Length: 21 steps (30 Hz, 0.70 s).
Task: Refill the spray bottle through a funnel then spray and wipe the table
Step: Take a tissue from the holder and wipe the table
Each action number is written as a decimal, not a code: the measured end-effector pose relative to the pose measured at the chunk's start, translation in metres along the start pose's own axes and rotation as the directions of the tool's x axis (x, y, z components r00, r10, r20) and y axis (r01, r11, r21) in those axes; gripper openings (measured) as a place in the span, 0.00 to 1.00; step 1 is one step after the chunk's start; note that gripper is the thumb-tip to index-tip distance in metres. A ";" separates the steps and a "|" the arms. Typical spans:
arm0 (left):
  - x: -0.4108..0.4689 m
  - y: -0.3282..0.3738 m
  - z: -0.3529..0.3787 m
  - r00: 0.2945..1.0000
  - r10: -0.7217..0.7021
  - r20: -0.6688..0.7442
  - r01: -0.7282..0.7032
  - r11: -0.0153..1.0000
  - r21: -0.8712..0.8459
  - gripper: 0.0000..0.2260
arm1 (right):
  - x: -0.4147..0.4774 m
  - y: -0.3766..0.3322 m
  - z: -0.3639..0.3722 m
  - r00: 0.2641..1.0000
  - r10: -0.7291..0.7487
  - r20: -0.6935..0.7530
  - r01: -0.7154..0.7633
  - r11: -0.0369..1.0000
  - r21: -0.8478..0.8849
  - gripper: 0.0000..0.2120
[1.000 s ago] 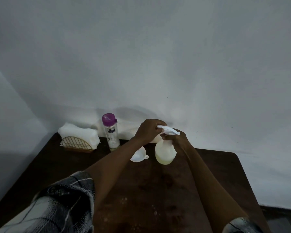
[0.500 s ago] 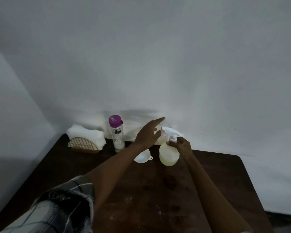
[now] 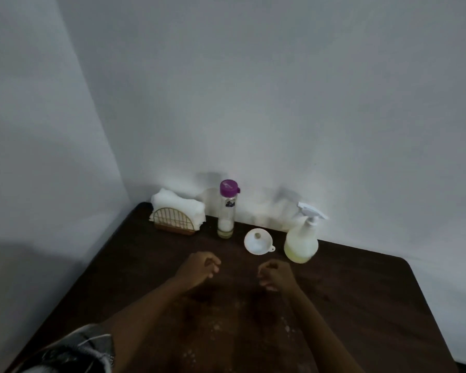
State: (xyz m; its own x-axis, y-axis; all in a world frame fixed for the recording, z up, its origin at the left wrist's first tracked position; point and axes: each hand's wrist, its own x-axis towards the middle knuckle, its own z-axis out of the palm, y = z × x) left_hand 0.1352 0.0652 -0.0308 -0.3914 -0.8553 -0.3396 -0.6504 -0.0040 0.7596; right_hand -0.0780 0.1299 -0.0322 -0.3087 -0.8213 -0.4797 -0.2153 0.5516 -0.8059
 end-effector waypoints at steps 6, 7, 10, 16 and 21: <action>0.006 -0.043 -0.061 0.999 -0.033 -0.020 0.032 0.998 -0.047 0.09 | 0.005 -0.055 0.087 0.972 -0.003 0.235 0.031 0.993 -0.118 0.08; 0.009 -0.049 -0.072 0.999 -0.029 -0.035 0.027 0.998 -0.054 0.09 | 0.008 -0.067 0.100 0.970 -0.020 0.242 0.055 0.989 -0.136 0.09; 0.021 -0.064 -0.101 0.995 -0.007 -0.100 -0.002 0.996 -0.087 0.10 | 0.022 -0.104 0.133 0.968 -0.168 0.186 0.205 0.959 -0.198 0.08; 0.039 -0.087 -0.142 0.980 0.078 -0.185 -0.080 0.997 -0.005 0.19 | 0.075 -0.162 0.182 0.868 -0.497 0.003 0.439 0.763 -0.476 0.10; 0.045 -0.105 -0.156 0.977 0.129 -0.167 -0.131 0.991 -0.003 0.18 | 0.102 -0.189 0.214 0.834 -0.550 0.038 0.418 0.586 -0.694 0.12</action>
State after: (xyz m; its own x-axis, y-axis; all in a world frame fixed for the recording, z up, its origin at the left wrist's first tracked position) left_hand 0.2877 -0.0537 -0.0388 -0.3574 -0.9232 -0.1412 -0.5914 0.1068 0.7993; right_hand 0.1296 -0.0895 -0.0037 -0.1042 -0.9941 0.0303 -0.8984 0.0810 -0.4317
